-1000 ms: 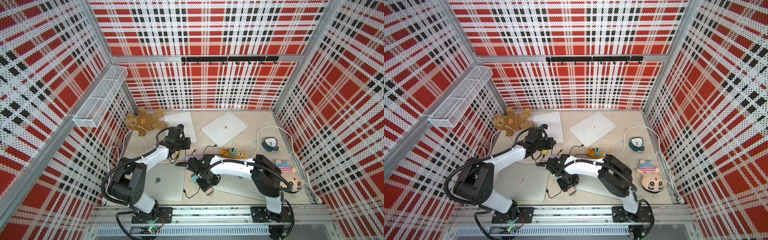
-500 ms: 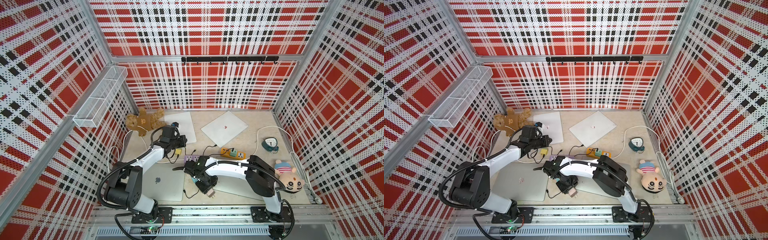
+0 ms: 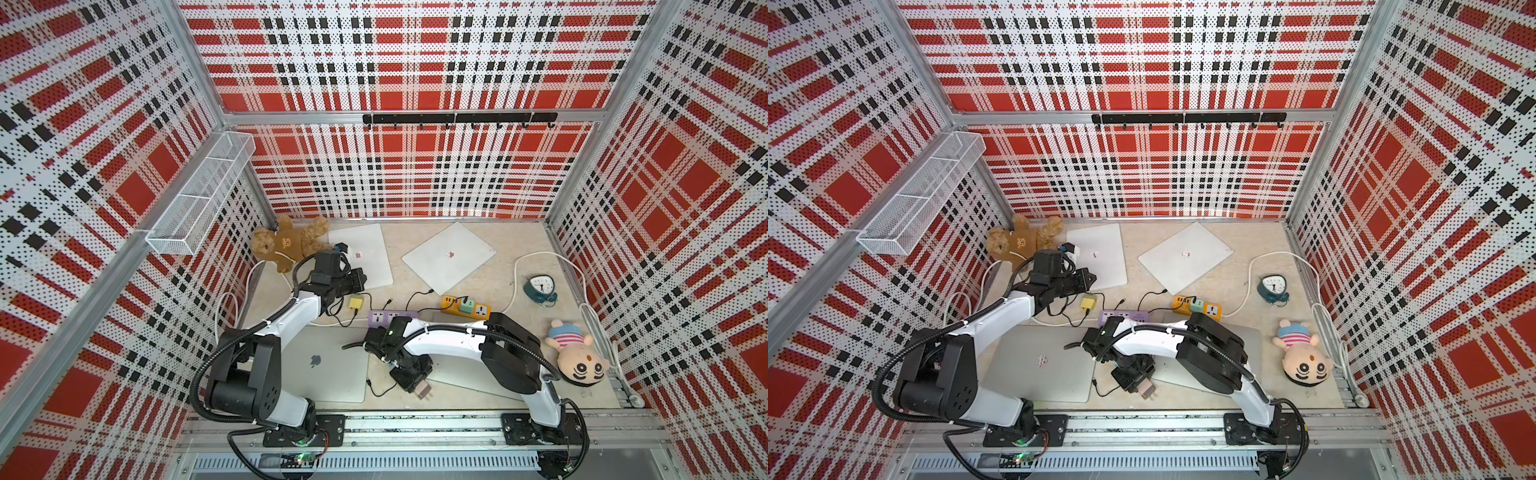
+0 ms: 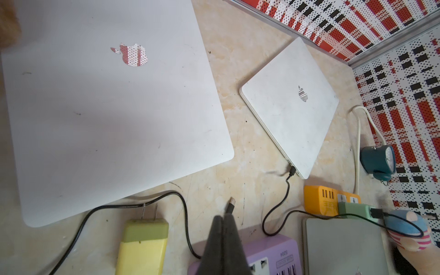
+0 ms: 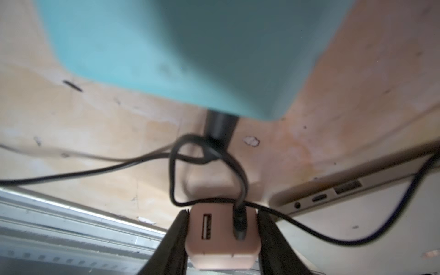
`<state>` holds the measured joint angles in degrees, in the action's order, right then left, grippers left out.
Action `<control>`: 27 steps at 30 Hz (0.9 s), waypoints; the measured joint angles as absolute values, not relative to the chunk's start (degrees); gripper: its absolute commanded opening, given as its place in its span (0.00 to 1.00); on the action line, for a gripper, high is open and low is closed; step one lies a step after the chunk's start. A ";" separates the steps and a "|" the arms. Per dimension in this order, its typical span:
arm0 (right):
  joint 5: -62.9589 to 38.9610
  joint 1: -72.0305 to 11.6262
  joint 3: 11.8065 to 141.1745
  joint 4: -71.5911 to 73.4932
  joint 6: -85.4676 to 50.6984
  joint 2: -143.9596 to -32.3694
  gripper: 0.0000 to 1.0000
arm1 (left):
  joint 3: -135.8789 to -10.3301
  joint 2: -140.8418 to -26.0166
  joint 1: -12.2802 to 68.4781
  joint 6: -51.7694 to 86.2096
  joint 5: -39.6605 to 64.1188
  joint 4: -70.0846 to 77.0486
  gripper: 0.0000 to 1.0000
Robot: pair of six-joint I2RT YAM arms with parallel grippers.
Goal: Unplug the laptop charger
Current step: Place the plug at the center of the board.
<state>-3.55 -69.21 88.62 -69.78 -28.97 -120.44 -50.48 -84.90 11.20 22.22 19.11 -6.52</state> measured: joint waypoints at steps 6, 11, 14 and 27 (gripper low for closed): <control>-2.07 -69.28 90.45 -69.80 -29.69 -120.55 0.54 | -50.48 -84.90 11.18 22.22 19.31 -6.70 0.00; -0.49 -69.28 90.91 -69.93 -30.37 -120.20 0.62 | -50.48 -84.90 11.16 22.22 19.31 -7.16 0.00; 0.56 -69.30 90.94 -70.32 -30.72 -119.72 0.63 | -50.48 -84.90 11.16 22.22 19.29 -7.38 0.00; 8.49 -63.29 88.07 -68.20 -35.48 -102.65 0.62 | -51.35 -85.65 13.10 20.03 18.02 -8.62 0.06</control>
